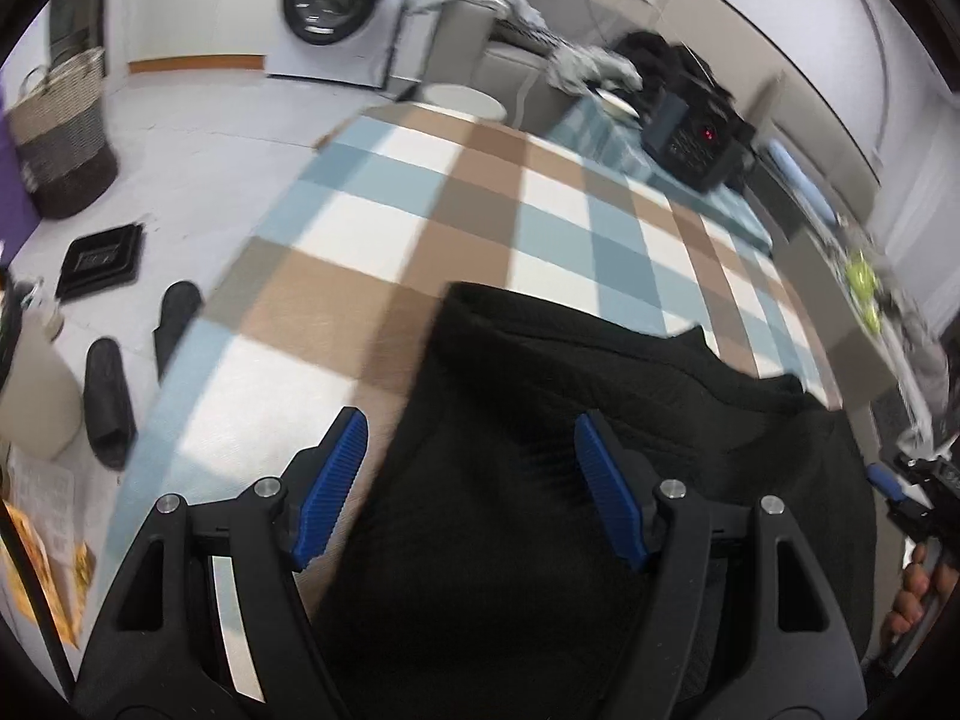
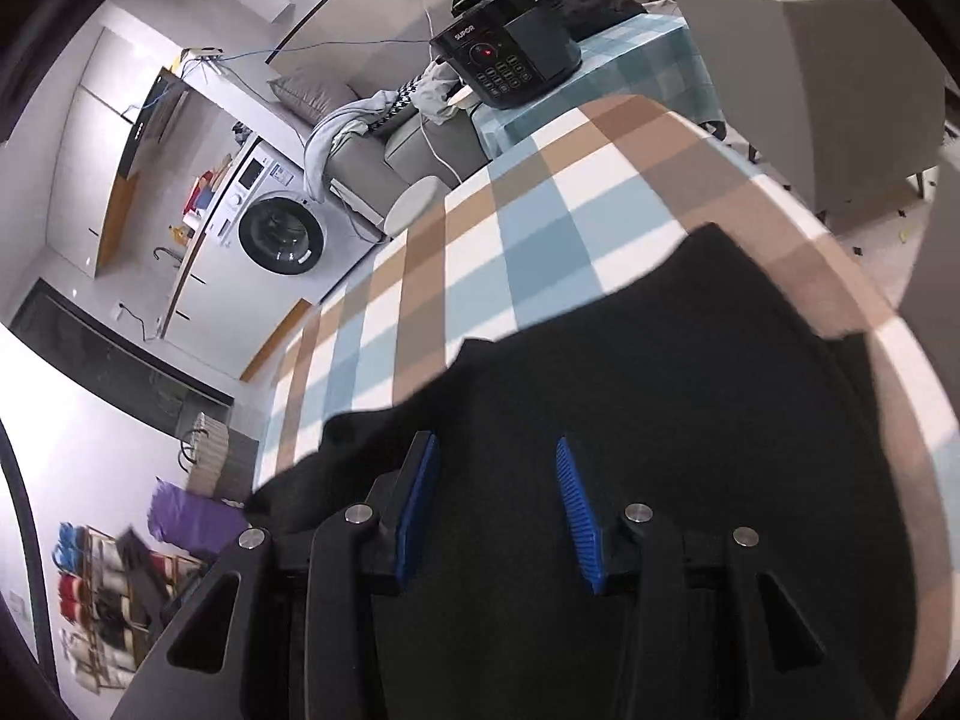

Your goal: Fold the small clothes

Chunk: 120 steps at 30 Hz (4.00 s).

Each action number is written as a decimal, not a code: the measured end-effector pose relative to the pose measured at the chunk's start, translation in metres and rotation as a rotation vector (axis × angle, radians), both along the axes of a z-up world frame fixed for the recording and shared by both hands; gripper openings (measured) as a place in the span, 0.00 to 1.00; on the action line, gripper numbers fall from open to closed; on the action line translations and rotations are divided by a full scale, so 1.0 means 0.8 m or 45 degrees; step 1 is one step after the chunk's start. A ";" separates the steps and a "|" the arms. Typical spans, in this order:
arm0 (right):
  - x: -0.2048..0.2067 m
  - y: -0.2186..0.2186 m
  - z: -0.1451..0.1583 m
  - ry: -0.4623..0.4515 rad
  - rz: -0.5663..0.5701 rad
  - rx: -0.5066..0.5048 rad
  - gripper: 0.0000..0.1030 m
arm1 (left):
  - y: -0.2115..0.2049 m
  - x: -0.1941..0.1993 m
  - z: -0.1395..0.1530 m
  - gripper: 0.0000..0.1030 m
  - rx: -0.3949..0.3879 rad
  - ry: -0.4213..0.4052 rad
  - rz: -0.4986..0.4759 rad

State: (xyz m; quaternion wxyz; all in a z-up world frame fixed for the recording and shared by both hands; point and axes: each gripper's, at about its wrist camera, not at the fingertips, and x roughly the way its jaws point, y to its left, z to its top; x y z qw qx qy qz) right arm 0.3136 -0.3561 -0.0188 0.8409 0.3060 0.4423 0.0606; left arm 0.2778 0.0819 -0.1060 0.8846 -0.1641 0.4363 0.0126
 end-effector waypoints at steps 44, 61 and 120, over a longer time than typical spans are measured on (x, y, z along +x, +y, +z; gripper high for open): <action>-0.070 -0.059 -0.012 0.055 -0.120 -0.050 0.41 | 0.041 0.007 0.021 0.11 -0.108 -0.260 0.263; -0.103 -0.105 -0.036 0.097 -0.128 -0.207 0.38 | 0.008 -0.047 0.033 0.59 -0.071 -0.102 0.160; -0.306 -0.036 0.513 -0.486 0.160 -0.501 1.00 | -0.053 -0.297 0.615 0.99 0.226 -0.410 -0.353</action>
